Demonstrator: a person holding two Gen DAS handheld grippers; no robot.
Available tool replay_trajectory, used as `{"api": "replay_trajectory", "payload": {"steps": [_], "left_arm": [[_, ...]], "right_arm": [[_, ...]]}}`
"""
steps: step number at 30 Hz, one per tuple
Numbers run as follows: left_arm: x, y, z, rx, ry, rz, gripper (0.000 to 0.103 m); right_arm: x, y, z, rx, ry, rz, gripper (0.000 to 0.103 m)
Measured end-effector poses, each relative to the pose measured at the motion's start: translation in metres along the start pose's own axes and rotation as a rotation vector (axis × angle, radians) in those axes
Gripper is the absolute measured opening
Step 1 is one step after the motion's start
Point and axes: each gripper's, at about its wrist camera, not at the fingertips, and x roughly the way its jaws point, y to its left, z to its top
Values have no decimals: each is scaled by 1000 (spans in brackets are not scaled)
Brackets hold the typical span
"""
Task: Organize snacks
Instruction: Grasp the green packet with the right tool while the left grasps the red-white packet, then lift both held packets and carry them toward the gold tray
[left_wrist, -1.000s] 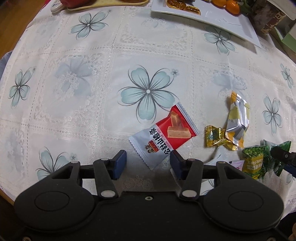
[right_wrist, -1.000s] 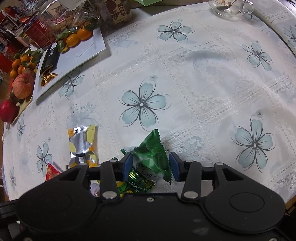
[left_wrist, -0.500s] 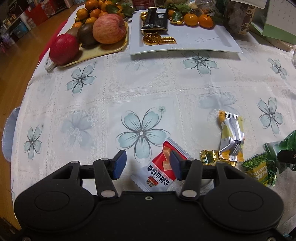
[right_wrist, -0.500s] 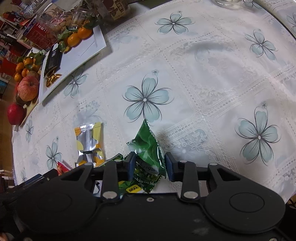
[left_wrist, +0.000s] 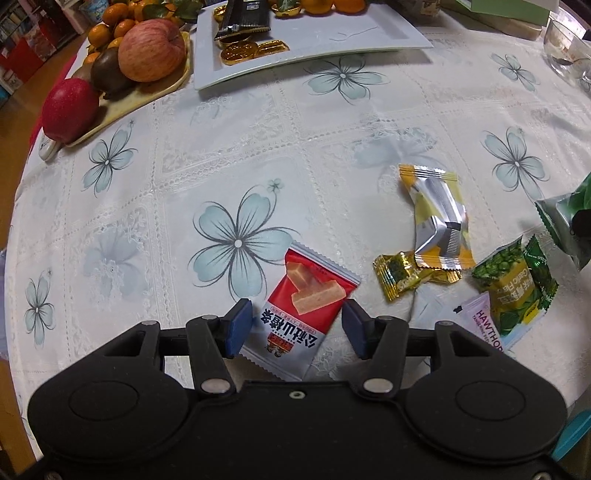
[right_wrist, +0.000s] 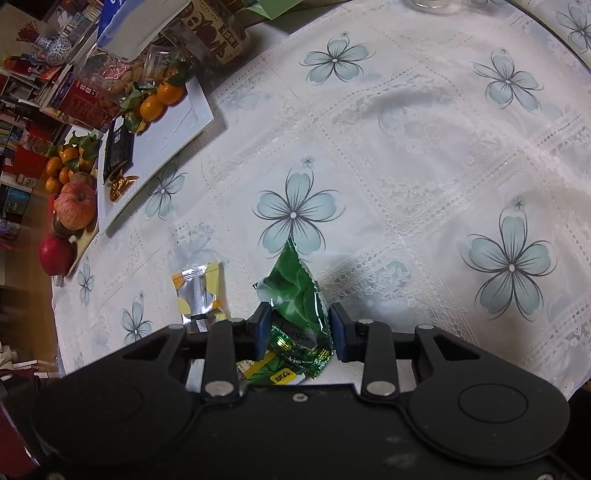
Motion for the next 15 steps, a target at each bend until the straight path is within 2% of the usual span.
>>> {"api": "replay_trajectory", "payload": {"steps": [6, 12, 15], "left_arm": [[1, 4, 3, -40, 11, -11, 58], [-2, 27, 8, -203, 64, -90, 44], [-9, 38, 9, -285, 84, -128, 30]], "right_arm": [[0, 1, -1, -6, 3, 11, 36], [-5, 1, -2, -21, -10, 27, 36], [-8, 1, -2, -30, -19, 30, 36]]}}
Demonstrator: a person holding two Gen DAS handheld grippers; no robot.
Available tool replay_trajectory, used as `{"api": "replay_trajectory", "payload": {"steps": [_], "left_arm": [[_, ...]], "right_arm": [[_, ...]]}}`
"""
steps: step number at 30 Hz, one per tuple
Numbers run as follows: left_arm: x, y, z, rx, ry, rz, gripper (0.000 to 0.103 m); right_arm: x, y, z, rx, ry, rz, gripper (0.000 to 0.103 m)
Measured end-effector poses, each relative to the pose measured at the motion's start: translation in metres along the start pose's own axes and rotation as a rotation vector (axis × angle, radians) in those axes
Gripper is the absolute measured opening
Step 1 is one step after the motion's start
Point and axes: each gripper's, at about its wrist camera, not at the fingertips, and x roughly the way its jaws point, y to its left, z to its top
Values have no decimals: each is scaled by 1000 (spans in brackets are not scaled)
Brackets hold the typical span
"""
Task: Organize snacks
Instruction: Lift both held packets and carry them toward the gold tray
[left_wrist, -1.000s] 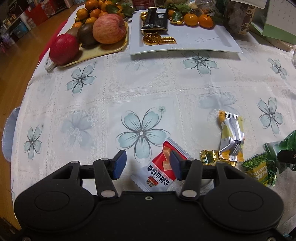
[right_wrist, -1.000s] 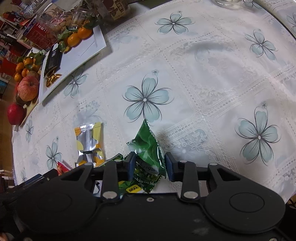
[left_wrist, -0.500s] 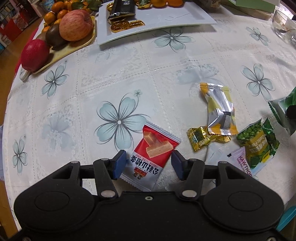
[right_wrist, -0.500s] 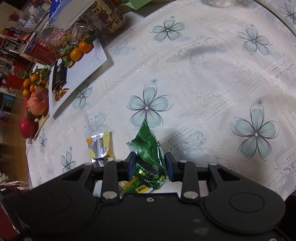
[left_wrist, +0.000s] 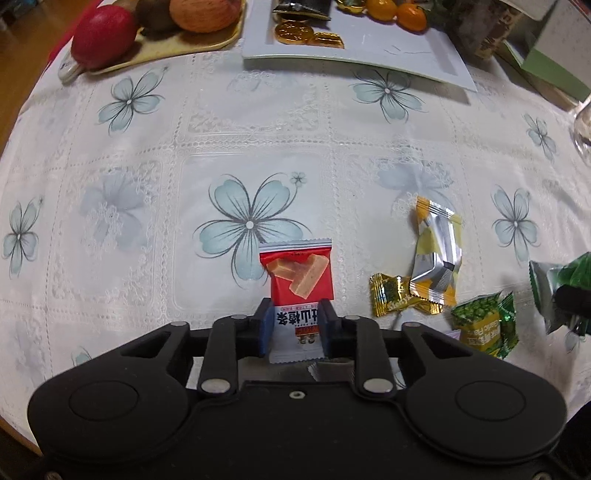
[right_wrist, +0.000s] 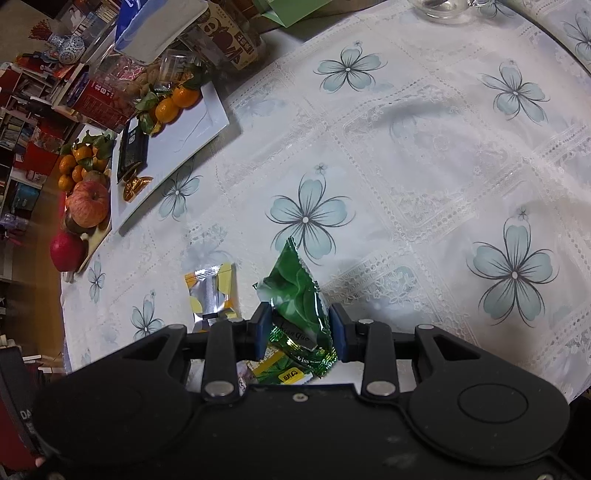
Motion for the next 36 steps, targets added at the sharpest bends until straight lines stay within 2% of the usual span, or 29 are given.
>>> {"api": "replay_trajectory", "payload": {"steps": [2, 6, 10, 25, 30, 36], "left_arm": [[-6, 4, 0, -19, -12, -9, 30], [-9, -2, -1, -7, -57, 63, 33], [-5, -11, 2, 0, -76, 72, 47], [12, -32, 4, 37, -70, 163, 52], [11, -22, 6, -20, -56, 116, 43], [-5, -7, 5, -88, -76, 60, 42]], "right_arm": [[0, -1, -1, -3, -3, -10, 36], [3, 0, -3, -3, 4, -20, 36], [5, 4, -4, -14, 2, -23, 36], [2, 7, -7, -42, 7, -6, 36], [0, 6, -9, -56, 3, -3, 36], [-10, 5, -10, -68, -29, 21, 36]]}}
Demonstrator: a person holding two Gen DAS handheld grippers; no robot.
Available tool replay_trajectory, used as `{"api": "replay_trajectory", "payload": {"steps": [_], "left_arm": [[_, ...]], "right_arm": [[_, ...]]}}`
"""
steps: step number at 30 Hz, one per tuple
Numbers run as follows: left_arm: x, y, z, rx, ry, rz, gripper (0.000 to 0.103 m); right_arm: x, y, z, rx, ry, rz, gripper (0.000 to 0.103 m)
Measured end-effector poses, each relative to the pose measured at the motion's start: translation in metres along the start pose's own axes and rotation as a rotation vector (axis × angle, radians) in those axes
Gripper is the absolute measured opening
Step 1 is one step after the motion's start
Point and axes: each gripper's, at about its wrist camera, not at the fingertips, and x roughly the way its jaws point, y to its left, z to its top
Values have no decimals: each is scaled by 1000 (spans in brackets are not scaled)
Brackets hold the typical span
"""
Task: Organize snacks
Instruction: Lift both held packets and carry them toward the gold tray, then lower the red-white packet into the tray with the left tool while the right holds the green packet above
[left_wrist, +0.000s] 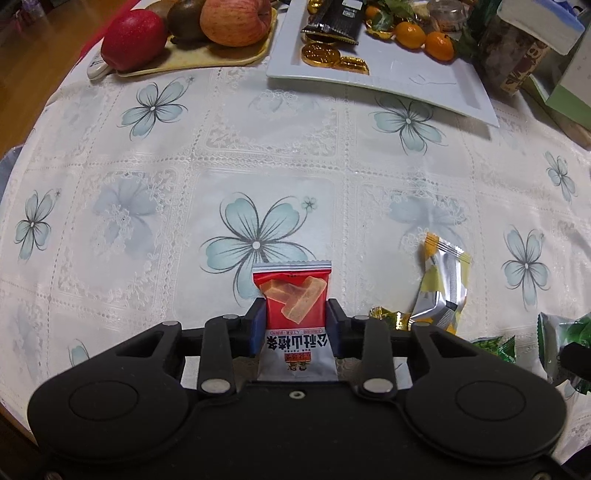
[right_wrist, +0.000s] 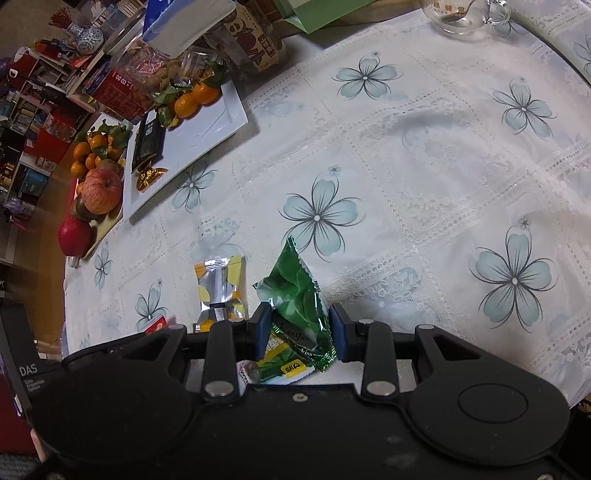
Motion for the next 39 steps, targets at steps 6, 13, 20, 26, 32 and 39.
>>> {"api": "replay_trajectory", "payload": {"steps": [6, 13, 20, 26, 32, 39], "left_arm": [[-36, 5, -10, 4, -72, -36, 42], [-87, 8, -52, 16, -155, -102, 42], [-127, 9, -129, 79, -272, -81, 42], [-130, 21, -196, 76, -247, -92, 42], [-124, 28, -243, 45, -211, -59, 42], [-122, 29, -279, 31, -188, -61, 42]], "right_arm": [[-15, -1, -5, -37, -50, 56, 36], [-45, 2, -28, -133, -156, 119, 36], [-89, -1, -85, -226, -318, 191, 36], [-113, -16, -161, -294, -391, 205, 36], [-125, -35, -232, -317, -427, 192, 36], [-125, -54, -287, -268, -414, 178, 36]]}}
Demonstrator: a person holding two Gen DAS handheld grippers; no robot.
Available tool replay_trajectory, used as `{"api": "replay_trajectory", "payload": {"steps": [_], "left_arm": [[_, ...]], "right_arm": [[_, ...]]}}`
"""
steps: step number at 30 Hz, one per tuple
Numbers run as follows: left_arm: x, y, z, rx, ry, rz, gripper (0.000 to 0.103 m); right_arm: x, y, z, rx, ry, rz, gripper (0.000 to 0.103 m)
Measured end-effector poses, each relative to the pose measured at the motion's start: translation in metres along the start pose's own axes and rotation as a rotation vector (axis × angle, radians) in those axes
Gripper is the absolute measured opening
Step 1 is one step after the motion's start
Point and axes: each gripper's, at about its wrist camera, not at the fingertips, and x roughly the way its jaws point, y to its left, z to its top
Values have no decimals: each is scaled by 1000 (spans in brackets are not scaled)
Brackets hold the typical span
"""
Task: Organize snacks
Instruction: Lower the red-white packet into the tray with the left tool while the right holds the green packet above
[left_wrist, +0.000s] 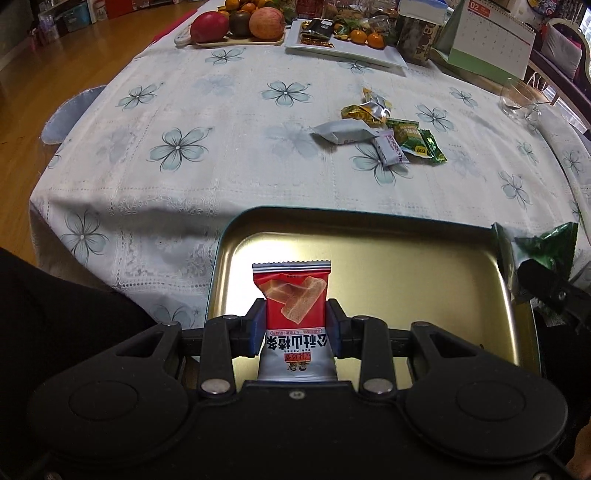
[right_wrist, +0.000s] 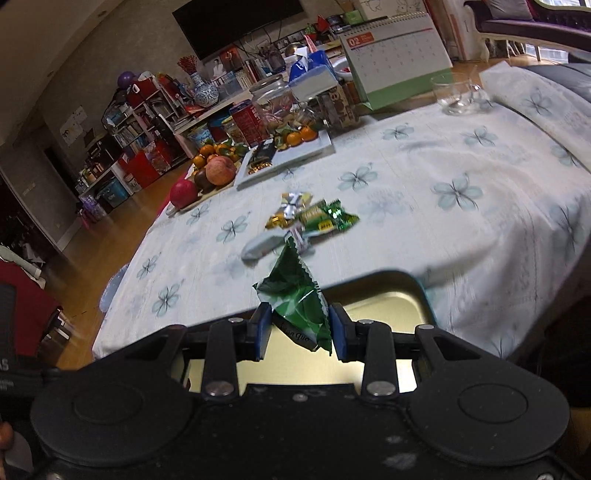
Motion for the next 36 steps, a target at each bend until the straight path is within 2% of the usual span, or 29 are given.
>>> {"api": "replay_trajectory", "payload": {"steps": [6, 11, 15, 18, 23, 28, 33, 36], "left_arm": [[-6, -14, -25, 50, 28, -56, 42], [-11, -26, -45, 59, 75, -115, 42], [-13, -37, -54, 49, 121, -142, 42], [-12, -45, -52, 33, 154, -147, 42], [-7, -54, -38, 2, 196, -148, 42], [-2, -58, -27, -3, 201, -120, 43], [-8, -56, -22, -4, 150, -124, 43], [-9, -55, -22, -2, 145, -99, 43]], "right_arm": [[-26, -5, -37, 27, -4, -18, 36], [-39, -12, -46, 66, -3, -78, 36], [-45, -22, -48, 126, 44, -133, 36], [-49, -29, -49, 176, 89, -159, 36], [-46, -27, -44, 184, 182, -218, 36], [-47, -22, -37, 174, 175, -216, 36], [-49, -20, -35, 157, 149, -189, 37], [-49, -20, -35, 173, 140, -171, 39]]}}
